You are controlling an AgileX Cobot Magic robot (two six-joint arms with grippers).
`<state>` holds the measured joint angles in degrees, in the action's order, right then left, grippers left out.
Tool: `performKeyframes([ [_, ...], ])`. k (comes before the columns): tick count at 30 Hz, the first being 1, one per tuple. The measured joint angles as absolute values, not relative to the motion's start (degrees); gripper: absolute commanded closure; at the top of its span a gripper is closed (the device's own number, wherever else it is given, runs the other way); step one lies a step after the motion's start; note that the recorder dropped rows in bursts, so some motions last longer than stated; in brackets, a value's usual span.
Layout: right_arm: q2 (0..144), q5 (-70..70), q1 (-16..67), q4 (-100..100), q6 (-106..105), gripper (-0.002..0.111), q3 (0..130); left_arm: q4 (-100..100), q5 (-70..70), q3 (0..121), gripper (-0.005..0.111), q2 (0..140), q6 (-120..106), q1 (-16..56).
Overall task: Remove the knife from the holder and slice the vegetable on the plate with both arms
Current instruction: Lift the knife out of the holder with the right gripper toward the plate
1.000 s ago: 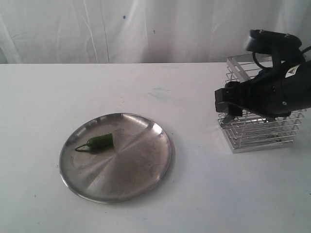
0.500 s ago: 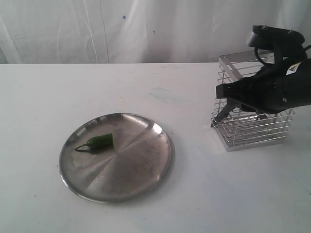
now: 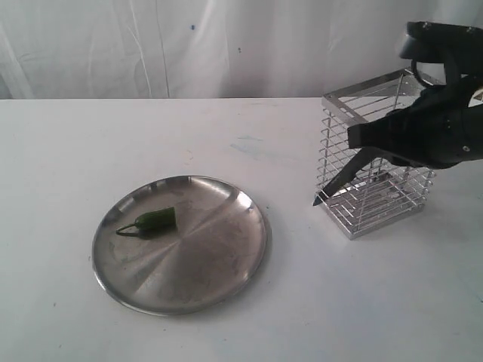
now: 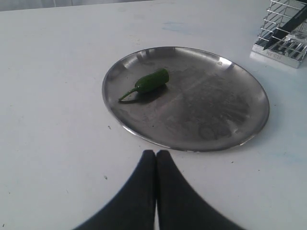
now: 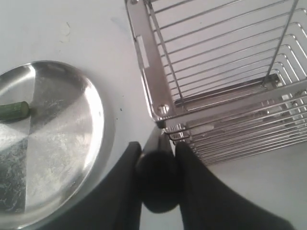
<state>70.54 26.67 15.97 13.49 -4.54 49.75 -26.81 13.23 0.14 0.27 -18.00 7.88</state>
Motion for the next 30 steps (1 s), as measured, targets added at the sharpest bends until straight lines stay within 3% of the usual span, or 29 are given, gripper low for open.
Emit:
performKeyframes([
  [16,51.32,34.7,15.97,6.31,-4.31,0.108,49.75,-26.81,13.23,0.14,0.107,0.27,-18.0,7.88],
  [30,41.12,35.3,15.97,26.9,-10.8,0.108,49.6,-26.81,13.23,0.14,0.107,0.27,-18.0,7.88],
])
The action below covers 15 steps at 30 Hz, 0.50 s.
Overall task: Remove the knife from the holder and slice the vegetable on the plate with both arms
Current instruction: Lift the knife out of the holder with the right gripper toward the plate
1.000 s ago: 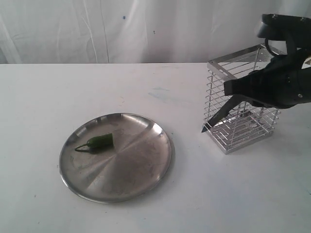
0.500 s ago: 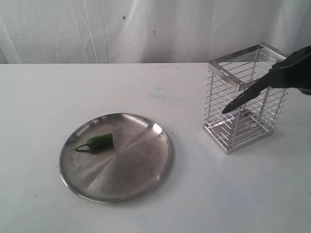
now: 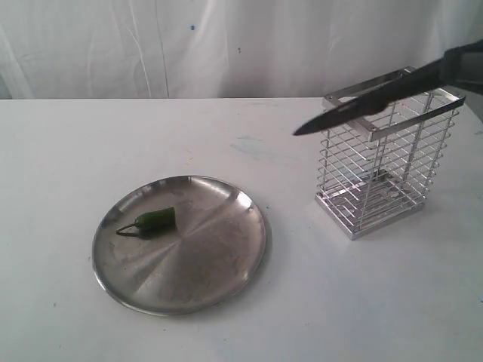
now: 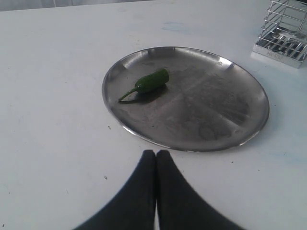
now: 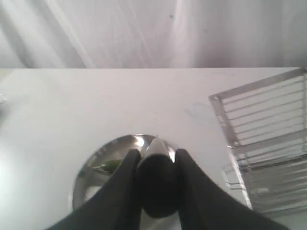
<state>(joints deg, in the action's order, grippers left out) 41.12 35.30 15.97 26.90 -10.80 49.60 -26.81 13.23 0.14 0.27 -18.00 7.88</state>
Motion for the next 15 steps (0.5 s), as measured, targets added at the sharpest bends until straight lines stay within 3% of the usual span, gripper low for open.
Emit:
performKeyframes([
  [8,40.1,30.05,15.97,73.5,-34.14,0.108,38.85,-26.81,13.23,0.14,0.107,0.27,-18.0,7.88],
  [15,43.0,27.86,15.97,95.82,-44.72,0.108,25.08,-26.81,13.23,0.14,0.107,0.27,-18.0,7.88],
])
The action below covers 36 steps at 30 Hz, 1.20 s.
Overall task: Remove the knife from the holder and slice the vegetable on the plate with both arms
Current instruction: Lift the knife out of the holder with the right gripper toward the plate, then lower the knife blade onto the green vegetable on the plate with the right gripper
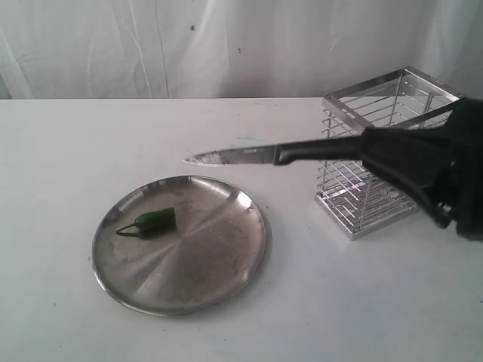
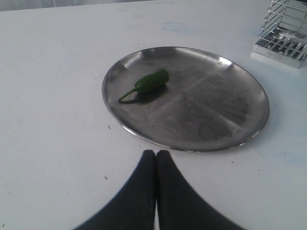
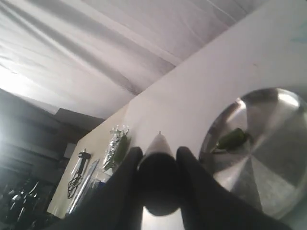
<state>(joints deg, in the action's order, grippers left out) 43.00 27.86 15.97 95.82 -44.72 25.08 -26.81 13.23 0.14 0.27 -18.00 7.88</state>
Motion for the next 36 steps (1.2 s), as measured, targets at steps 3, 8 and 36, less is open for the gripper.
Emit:
performKeyframes([
  [3,44.98,27.68,15.97,97.92,-46.94,0.108,22.42,-26.81,13.23,0.14,0.107,0.27,-18.0,7.88],
  [8,46.25,28.19,15.97,98.89,-50.74,0.108,21.81,-26.81,13.23,0.14,0.107,0.27,-18.0,7.88],
  [36,46.74,36.89,15.97,99.6,-90.76,0.108,21.68,-26.81,13.23,0.14,0.107,0.27,-18.0,7.88],
])
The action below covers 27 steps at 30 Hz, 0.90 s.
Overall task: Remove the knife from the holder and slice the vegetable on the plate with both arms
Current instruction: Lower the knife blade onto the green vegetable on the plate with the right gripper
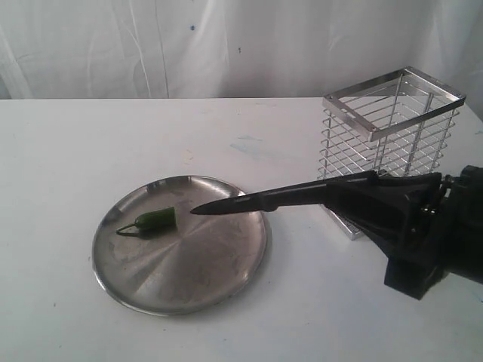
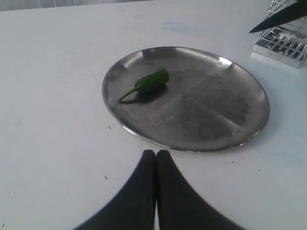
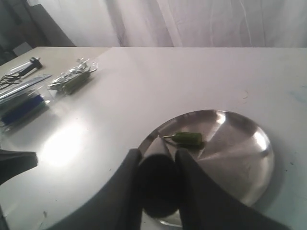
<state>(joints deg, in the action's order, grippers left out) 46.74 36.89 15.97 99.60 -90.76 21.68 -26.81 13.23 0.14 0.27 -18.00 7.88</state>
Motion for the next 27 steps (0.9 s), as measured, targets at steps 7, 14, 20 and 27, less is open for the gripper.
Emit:
performKeyframes([
  [7,51.28,46.25,15.97,99.7,-93.53,0.108,21.56,-26.81,13.23,0.14,0.107,0.27,-18.0,7.88],
  [14,55.56,46.83,15.97,99.7,-95.21,0.108,21.56,-26.81,13.23,0.14,0.107,0.27,-18.0,7.88],
  [20,58.4,47.0,15.97,99.7,-100.51,0.108,21.7,-26.81,13.23,0.14,0.107,0.27,-18.0,7.88],
  [27,66.29,49.67,15.97,99.54,-99.14,0.108,27.87,-26.81,13.23,0.14,0.107,0.27,-18.0,7.88],
])
